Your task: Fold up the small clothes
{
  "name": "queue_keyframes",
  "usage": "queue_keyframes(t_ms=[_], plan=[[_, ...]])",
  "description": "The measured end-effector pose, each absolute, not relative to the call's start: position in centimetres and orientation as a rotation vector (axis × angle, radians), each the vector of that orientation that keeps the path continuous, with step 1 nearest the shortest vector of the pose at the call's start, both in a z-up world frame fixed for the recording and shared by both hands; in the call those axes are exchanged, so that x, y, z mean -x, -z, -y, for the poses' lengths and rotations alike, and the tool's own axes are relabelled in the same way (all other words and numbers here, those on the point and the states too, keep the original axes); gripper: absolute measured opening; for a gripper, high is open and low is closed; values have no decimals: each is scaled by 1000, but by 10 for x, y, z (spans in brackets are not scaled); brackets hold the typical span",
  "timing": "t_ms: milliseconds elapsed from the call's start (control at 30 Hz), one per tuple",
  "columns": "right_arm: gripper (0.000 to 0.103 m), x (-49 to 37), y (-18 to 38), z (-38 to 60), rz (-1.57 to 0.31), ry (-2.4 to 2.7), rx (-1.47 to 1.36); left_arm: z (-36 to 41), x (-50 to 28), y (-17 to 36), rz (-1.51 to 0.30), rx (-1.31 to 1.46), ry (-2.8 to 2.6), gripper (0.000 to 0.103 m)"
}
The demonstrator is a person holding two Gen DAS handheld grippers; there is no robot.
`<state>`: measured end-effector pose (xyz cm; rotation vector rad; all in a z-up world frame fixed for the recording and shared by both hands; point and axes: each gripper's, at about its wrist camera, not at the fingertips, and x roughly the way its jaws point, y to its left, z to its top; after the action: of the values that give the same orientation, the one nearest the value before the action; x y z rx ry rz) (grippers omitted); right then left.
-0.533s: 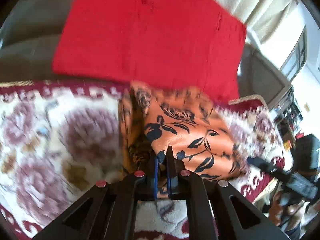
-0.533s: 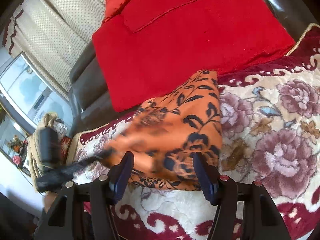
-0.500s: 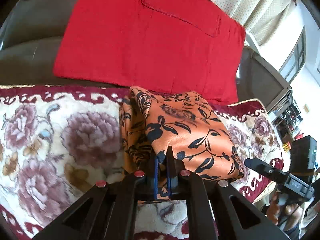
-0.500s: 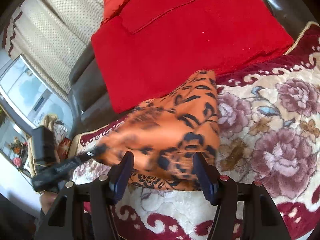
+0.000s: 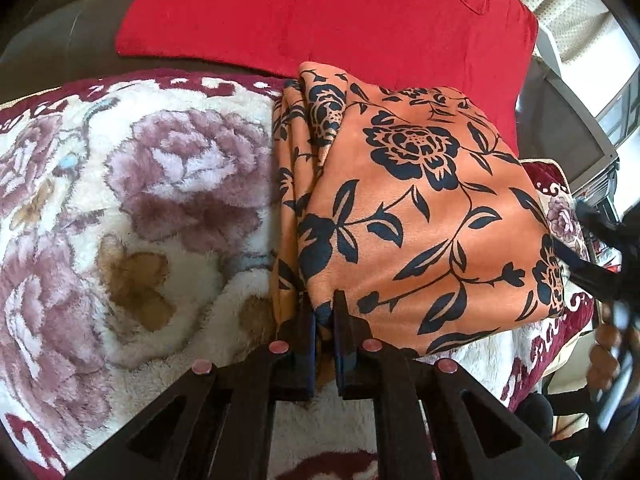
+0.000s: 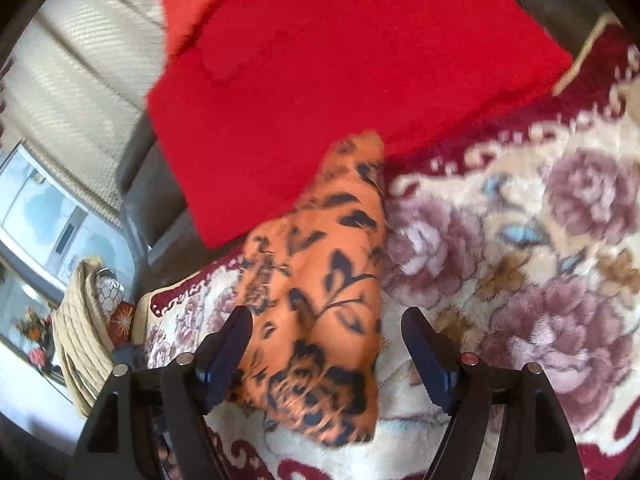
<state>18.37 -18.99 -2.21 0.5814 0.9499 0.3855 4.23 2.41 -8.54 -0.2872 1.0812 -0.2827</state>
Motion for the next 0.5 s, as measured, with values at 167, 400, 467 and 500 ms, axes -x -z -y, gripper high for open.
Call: queue_keyframes(t_ms=[167, 400, 467, 500], plan=[[80, -220, 64, 193, -1082, -429, -738, -21, -40, 89, -1085, 289, 291, 8], [38, -236, 118, 201, -1181, -477, -911, -23, -43, 98, -1076, 320, 307, 9], [40, -234, 120, 204, -1159, -531, -939, -22, -42, 97, -1076, 311, 305, 9], [43, -233, 119, 206, -1153, -545, -945, -22, -42, 96, -1077, 312, 303, 9]])
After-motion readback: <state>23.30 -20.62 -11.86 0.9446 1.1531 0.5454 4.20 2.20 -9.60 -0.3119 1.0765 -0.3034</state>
